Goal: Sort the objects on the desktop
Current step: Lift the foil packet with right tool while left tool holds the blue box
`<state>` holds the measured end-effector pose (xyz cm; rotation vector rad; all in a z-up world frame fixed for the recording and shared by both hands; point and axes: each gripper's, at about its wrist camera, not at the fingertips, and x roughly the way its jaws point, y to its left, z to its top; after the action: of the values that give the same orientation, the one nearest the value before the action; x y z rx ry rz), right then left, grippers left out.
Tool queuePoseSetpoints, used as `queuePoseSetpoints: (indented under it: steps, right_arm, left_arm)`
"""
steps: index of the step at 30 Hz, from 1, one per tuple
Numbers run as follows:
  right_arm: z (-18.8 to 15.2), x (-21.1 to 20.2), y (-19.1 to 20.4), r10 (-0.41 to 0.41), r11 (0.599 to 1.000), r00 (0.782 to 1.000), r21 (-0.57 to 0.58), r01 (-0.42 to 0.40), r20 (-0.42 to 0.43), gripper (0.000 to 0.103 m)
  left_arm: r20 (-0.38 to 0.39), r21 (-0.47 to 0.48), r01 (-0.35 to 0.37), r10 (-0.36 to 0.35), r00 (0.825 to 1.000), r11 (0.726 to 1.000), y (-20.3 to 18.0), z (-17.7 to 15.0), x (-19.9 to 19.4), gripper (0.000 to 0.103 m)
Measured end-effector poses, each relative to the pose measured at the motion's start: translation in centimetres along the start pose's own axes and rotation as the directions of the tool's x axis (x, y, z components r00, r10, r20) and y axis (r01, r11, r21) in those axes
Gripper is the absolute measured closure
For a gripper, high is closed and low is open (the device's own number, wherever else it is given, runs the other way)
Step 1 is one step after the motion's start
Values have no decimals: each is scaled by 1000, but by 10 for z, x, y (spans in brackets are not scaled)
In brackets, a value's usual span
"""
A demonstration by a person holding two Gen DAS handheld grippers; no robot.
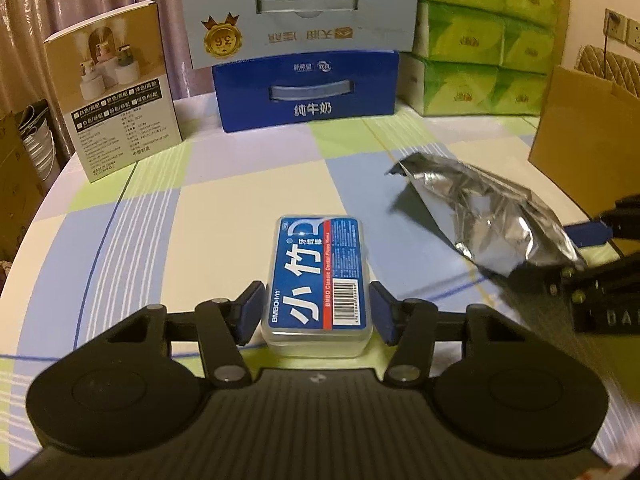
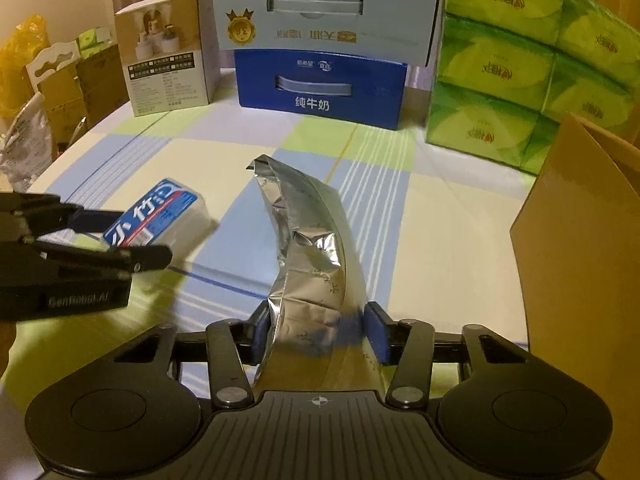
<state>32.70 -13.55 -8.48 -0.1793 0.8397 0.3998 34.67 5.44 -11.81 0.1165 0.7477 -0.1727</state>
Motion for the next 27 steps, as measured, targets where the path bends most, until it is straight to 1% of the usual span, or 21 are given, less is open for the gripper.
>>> queuePoseSetpoints:
  steps: [3, 6, 8, 11, 15, 17, 19, 22, 24, 26, 27]
  right_arm:
    - [-8, -14, -3, 27, 998, 999, 49, -25, -31, 59]
    - [-19, -35, -12, 105, 982, 993, 162, -95, -53, 61]
    - [-28, -52, -17, 162, 962, 985, 233, -144, -57, 63]
    - [-46, -78, -22, 240, 924, 969, 321, -209, -59, 66]
    - [-73, -105, -26, 311, 873, 949, 411, -263, -53, 67]
    - [-83, -114, -28, 304, 864, 951, 435, -255, -46, 67]
    - [-88, -122, -31, 276, 866, 960, 442, -233, -35, 67]
    - [-89, -129, -34, 174, 894, 984, 424, -147, -26, 65]
    - [-90, -133, -36, 118, 909, 993, 404, -103, -14, 55]
    - [-90, -137, -33, 92, 931, 996, 353, -89, 8, 38]
    - [-89, -138, -30, 79, 943, 997, 324, -81, 18, 32]
  left_arm:
    - [-21, -3, -1, 1, 1000, 1000, -5, -9, -10, 52]
    - [-45, -28, 4, -5, 999, 1000, -12, -20, -26, 52]
    - [-61, -33, 10, -12, 998, 999, -17, -28, -38, 52]
    - [-74, -17, 8, -9, 997, 1000, -27, -44, -64, 52]
    - [-84, -17, 15, -16, 996, 1000, -40, -67, -103, 52]
    - [-83, -19, 19, -21, 996, 1000, -46, -79, -122, 52]
    - [-79, -28, 26, -28, 997, 999, -51, -90, -139, 52]
    - [-73, -54, 30, -34, 997, 998, -55, -105, -156, 52]
    - [-76, -70, 32, -37, 996, 997, -57, -113, -162, 52]
    - [-81, -67, 31, -36, 996, 997, -59, -117, -163, 52]
    - [-79, -61, 27, -32, 996, 998, -60, -119, -163, 52]
